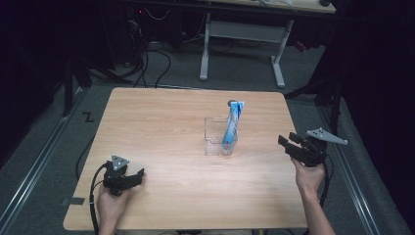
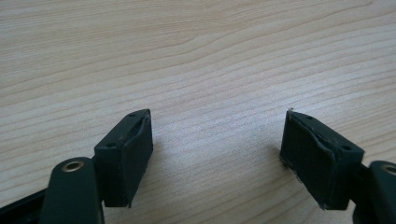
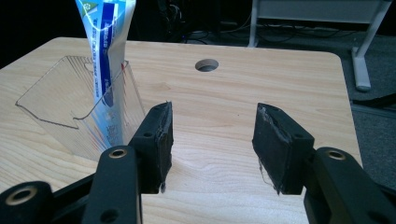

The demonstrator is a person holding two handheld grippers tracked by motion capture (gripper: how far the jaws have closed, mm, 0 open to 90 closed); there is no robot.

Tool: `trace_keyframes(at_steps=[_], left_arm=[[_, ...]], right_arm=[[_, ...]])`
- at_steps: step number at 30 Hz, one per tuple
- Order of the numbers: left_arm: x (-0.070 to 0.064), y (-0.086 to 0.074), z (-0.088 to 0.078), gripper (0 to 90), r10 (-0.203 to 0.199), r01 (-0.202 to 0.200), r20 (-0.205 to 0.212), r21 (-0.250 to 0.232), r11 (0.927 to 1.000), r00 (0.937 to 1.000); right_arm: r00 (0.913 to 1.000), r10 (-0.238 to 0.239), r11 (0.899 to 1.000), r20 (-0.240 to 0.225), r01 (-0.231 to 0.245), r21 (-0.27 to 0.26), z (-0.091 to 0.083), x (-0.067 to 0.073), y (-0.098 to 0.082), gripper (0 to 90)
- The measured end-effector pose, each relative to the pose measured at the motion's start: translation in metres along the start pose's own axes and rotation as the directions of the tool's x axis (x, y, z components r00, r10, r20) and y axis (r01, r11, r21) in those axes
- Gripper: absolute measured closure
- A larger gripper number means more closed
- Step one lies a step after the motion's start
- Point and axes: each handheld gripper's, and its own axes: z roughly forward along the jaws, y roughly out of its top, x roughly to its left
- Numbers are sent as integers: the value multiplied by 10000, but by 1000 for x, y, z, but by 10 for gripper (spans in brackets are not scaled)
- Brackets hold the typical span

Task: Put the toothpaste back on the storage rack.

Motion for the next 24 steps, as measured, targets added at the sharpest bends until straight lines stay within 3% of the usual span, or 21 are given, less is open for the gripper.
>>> trace_keyframes(at_steps=[24], left_arm=[[0, 0, 0, 253, 4, -4, -2, 0, 10000, 10000]], right_arm=[[9998, 198, 9992, 38, -199, 357, 2, -3, -24, 481]])
